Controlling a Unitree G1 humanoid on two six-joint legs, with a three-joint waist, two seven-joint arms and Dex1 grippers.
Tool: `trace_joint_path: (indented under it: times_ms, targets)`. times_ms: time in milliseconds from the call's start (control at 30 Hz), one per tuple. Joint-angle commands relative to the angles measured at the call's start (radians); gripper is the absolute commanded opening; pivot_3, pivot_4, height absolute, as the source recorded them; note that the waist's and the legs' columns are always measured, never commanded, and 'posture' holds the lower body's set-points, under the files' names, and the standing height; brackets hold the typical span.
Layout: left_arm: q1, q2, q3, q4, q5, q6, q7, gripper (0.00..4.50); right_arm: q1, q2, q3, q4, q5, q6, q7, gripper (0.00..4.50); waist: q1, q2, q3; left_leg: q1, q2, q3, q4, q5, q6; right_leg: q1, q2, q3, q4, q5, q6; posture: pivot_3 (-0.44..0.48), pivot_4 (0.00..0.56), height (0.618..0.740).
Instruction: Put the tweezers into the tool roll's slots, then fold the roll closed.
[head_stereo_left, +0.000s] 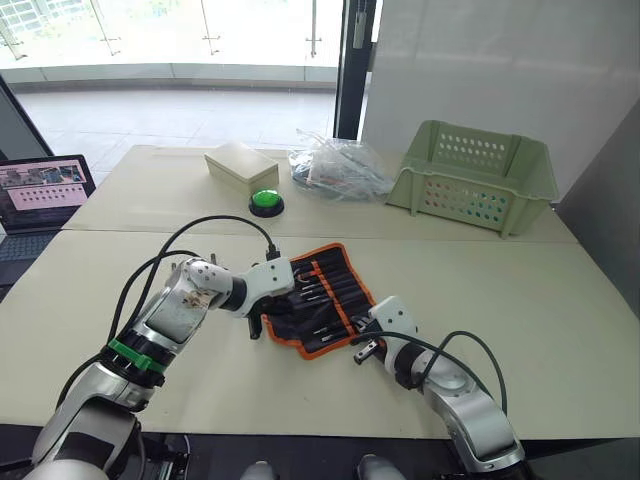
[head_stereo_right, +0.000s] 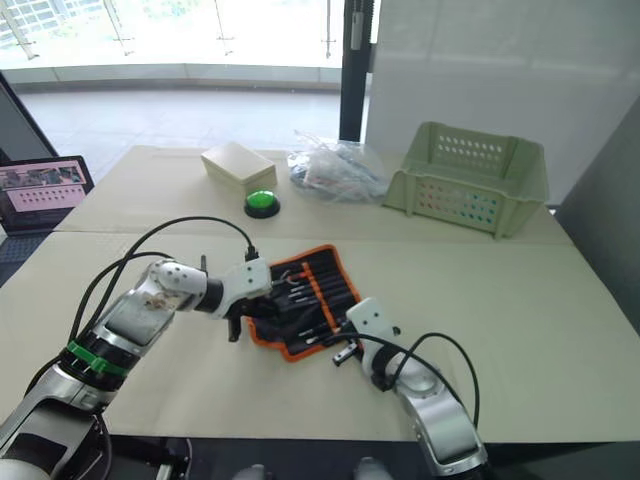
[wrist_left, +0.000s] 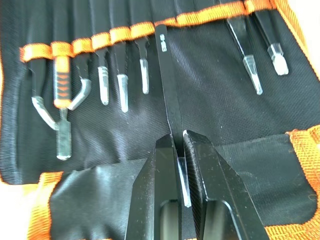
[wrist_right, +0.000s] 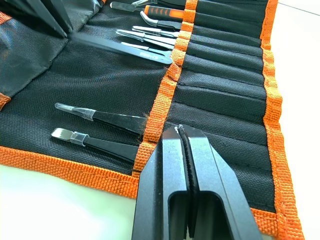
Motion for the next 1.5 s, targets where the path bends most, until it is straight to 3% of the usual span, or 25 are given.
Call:
trace_joint_path:
  times_ms: [33, 767, 1300, 1500]
  targets:
    - [-0.038, -0.003, -0.007, 0.005, 0.019, -0.015, -0.021, 0.03, 0.031, -0.001, 0.016, 0.042, -0.007, 0.051, -0.006, 0.0, 0.0, 0.0, 0.0, 0.0, 0.0, 0.0, 0.0, 0.0, 0.0, 0.0, 0.0, 0.0, 0.0, 0.0, 0.0, 0.0, 0.15, 0.713]
    - [-0.082, -0.023, -0.058, 0.059, 0.098, 0.039, -0.065, 0.03, 0.04, 0.013, 0.017, 0.042, -0.006, 0.045, -0.022, 0.0, 0.0, 0.0, 0.0, 0.0, 0.0, 0.0, 0.0, 0.0, 0.0, 0.0, 0.0, 0.0, 0.002, 0.0, 0.0, 0.0, 0.15, 0.713]
    - [-0.145, -0.113, -0.088, 0.12, 0.125, 0.009, -0.072, 0.03, 0.039, 0.021, 0.023, 0.043, -0.008, 0.043, -0.028, 0.0, -0.001, 0.0, 0.0, 0.001, 0.0, 0.0, 0.001, 0.0, 0.0, 0.0, 0.0, 0.0, 0.003, 0.0, 0.0, 0.0, 0.15, 0.713]
    - [-0.186, -0.189, -0.101, 0.237, 0.158, -0.077, -0.028, 0.03, 0.039, 0.016, 0.031, 0.041, -0.013, 0.044, -0.028, 0.0, 0.0, 0.0, 0.0, 0.001, -0.001, 0.0, 0.002, 0.0, 0.0, 0.0, 0.0, 0.0, 0.003, 0.0, 0.0, 0.0, 0.15, 0.713]
